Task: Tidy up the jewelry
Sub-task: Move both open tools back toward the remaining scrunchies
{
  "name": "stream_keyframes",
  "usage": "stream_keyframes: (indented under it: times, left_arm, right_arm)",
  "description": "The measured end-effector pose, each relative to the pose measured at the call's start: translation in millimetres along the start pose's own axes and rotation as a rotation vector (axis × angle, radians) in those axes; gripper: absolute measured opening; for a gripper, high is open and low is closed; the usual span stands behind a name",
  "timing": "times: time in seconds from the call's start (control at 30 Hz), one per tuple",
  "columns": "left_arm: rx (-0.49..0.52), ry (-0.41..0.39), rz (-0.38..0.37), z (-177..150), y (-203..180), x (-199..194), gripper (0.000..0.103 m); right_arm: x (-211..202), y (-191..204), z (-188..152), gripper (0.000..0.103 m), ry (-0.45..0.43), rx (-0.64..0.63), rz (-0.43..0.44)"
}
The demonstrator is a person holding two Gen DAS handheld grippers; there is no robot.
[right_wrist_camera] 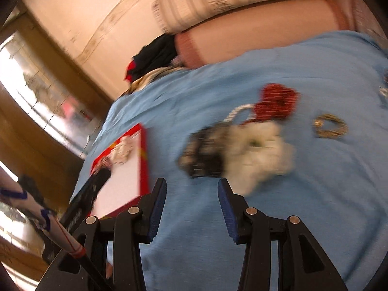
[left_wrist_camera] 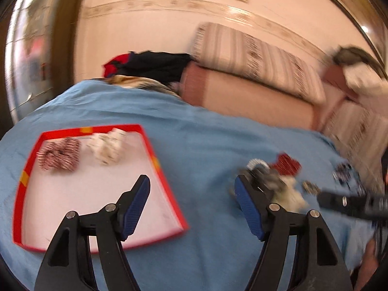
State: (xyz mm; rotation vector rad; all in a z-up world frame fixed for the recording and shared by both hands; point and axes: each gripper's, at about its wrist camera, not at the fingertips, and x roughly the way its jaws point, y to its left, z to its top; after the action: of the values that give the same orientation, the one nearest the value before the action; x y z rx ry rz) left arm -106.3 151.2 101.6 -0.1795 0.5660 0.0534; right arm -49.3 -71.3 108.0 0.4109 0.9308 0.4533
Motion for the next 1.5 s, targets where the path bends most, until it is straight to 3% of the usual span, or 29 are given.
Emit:
stream_keyframes:
  times: [0.17,0.57,0.87,0.97,1.07,1.2,1.5]
  left_arm:
    - [0.107,0.045,-0.064,-22,-52,-5,0.071]
    - [0.206,0.094,-0.277,-34,-175,-29,0.071]
    - [0.251,-0.050,-0.427,28,-239,-121,0.072]
    - [0.246,-0.104,-0.488,58,-247,-156,0.082]
    - [0.254,-0.139,-0.478,78,-246,-172,0.084]
    - [0.240,-0.137,-0.414,82,-227,-162,0.085]
    - [0.110,0.053,-0.291,58,-154,-59,0.085]
  right_arm:
    - [-33,-48,-3,0.048,-0.058,0.065,-0.042]
    - [-110,-130,-20,0.048,-0.180,0.137,-0.112]
    - [-146,-137,-28,0.048,-0.243,0.169,-0.089]
    - [-158,-133,-30,0.048,-0.259,0.164,-0.084]
    - [-163,-126,-29,0.049,-0.268,0.155,-0.081]
    - [-158,-116,-27,0.050,-0.256,0.127,-0.065]
    - [-106,-112,-22,0.051,-0.163,0.125,-0.056]
